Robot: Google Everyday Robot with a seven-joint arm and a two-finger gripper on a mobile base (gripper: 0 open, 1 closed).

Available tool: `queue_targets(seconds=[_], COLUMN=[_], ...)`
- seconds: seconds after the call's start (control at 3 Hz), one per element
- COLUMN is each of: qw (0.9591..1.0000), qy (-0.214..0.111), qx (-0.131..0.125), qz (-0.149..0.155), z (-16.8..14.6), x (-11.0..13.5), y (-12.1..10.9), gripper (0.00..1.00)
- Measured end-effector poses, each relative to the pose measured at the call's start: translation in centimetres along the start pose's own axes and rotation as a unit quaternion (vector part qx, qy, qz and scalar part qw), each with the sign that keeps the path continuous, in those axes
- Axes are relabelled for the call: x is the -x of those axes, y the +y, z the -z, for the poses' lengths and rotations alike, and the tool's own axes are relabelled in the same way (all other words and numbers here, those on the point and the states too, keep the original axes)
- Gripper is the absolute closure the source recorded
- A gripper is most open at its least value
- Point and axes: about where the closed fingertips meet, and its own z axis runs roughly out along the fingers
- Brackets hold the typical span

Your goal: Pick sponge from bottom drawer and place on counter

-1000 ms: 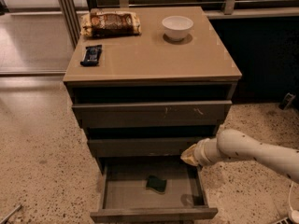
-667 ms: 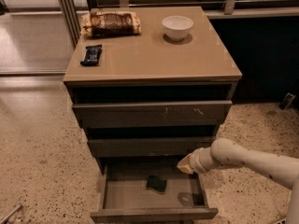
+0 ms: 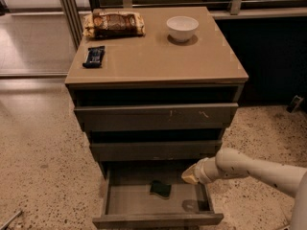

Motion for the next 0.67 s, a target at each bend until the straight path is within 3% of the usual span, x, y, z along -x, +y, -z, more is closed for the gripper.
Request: queue_targets(seconds=[0.33,0.67], qw=[0.9999,0.9989], qy=[-0.015,-0.047], qx=[-0.005,0.006], qz=[0.001,-0.008], z=[-2.4,-7.4], x=[-3.1,-6.7], y=[-0.5,-0.1], gripper=[1.00,1.00])
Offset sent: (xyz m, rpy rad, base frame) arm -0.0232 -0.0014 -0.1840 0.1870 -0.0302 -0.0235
